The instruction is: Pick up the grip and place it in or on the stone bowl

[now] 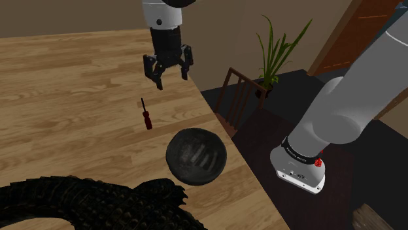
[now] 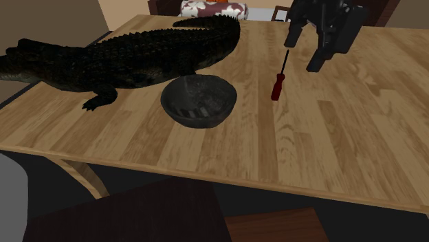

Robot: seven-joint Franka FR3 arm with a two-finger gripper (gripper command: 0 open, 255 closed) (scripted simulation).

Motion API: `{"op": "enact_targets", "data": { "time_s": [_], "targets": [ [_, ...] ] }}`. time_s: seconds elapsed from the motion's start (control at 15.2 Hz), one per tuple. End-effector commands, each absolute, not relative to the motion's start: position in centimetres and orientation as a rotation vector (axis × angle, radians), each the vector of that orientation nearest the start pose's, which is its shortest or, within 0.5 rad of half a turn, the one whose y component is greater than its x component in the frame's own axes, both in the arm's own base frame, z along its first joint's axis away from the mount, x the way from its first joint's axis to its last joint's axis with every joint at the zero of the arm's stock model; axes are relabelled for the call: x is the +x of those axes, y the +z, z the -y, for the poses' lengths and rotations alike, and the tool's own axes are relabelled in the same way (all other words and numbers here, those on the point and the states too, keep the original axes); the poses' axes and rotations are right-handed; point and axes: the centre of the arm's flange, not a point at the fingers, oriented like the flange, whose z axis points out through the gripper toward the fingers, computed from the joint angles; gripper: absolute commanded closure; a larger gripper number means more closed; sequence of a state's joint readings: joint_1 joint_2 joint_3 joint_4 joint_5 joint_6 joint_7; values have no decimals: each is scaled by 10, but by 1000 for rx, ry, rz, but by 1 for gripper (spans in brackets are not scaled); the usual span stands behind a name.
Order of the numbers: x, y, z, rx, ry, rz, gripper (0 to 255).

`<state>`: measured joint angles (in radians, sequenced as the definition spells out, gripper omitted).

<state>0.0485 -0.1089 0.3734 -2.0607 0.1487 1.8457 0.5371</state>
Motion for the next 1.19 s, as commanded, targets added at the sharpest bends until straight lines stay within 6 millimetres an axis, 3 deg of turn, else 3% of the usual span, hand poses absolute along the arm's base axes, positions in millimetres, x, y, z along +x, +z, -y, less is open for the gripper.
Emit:
{"op": "enact_targets", "data": {
  "time_s": [0.0,0.46,0.99,1.12],
  "targets": [
    [475,460,-243,-3082,240,-283,0],
    [533,416,-304,-3072,284,-356,0],
    [529,375,-309,-3072,286,-360,0],
    [529,375,-309,-3072,286,-360,0]
  ]
}}
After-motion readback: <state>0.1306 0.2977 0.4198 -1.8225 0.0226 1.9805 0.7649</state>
